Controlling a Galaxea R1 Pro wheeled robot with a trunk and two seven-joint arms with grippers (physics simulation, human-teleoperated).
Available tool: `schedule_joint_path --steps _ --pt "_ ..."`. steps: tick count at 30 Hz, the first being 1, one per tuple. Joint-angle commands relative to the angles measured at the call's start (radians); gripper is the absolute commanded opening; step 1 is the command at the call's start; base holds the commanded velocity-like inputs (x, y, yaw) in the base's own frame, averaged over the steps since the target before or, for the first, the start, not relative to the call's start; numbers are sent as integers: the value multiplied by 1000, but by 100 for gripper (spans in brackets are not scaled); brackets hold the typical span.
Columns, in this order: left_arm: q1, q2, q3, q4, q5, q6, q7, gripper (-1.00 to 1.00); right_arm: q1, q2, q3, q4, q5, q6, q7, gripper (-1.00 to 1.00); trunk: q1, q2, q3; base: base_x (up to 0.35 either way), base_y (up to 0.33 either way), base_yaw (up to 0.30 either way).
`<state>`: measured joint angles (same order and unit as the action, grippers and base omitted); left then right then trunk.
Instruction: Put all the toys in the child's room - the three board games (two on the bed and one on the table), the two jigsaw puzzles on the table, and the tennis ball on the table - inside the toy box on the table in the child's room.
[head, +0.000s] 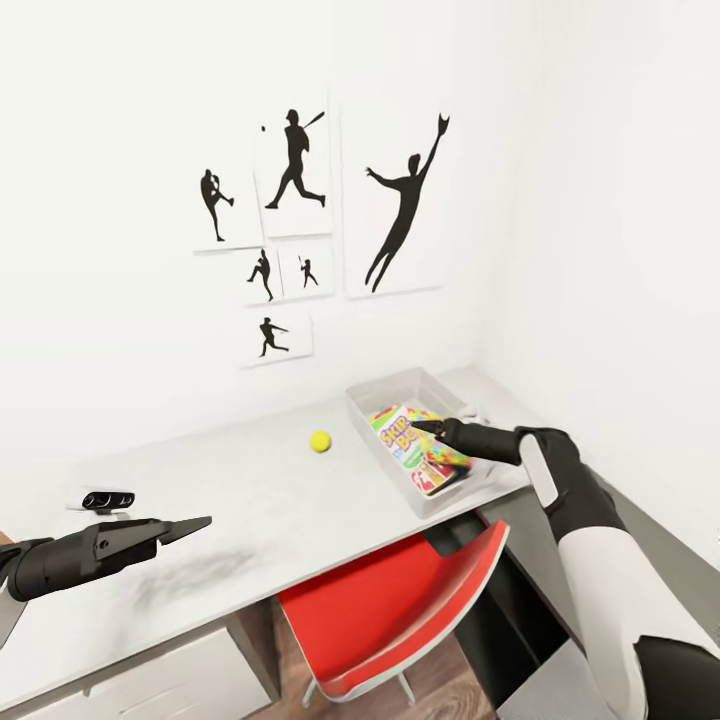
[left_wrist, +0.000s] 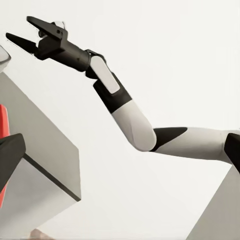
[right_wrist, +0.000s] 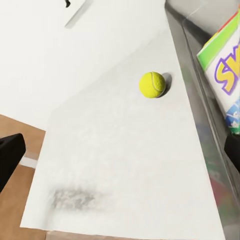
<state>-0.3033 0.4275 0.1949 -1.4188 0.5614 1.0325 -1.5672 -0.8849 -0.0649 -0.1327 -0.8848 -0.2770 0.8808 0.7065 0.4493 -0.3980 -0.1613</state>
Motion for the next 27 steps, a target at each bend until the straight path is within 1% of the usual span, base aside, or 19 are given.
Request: schedule_joint_path --steps 1,8,15,16,19,20,21,27 --pt "0 0 0 0 0 11 -4 100 2 1 -7 -13 1 8 4 100 1 -2 -1 0 181 -194" --pt "0 1 0 0 0 11 -4 100 29 0 -69 -104 -1 57 7 100 1 -2 7 0 209 -206" --pt "0 2 0 0 2 11 -4 100 94 0 -125 -237 -4 120 35 100 1 -2 15 0 249 -216" --pt "0 2 0 0 2 11 -4 100 118 0 -143 -282 -4 140 53 100 1 -2 17 0 153 -220" --pt "0 2 1 0 3 11 -4 100 157 0 -178 -342 -5 160 88 100 1 -2 20 0 99 -220" --pt "0 2 2 2 2 11 -4 100 183 -1 -206 -375 -5 166 116 100 1 -2 21 0 50 -221" --pt "0 2 2 3 2 11 -4 100 197 -3 -222 -390 -5 166 132 100 1 -2 23 0 40 -221" --pt "0 3 5 12 2 11 -4 100 280 -34 -315 -464 -6 166 245 100 1 -2 30 0 20 -221"
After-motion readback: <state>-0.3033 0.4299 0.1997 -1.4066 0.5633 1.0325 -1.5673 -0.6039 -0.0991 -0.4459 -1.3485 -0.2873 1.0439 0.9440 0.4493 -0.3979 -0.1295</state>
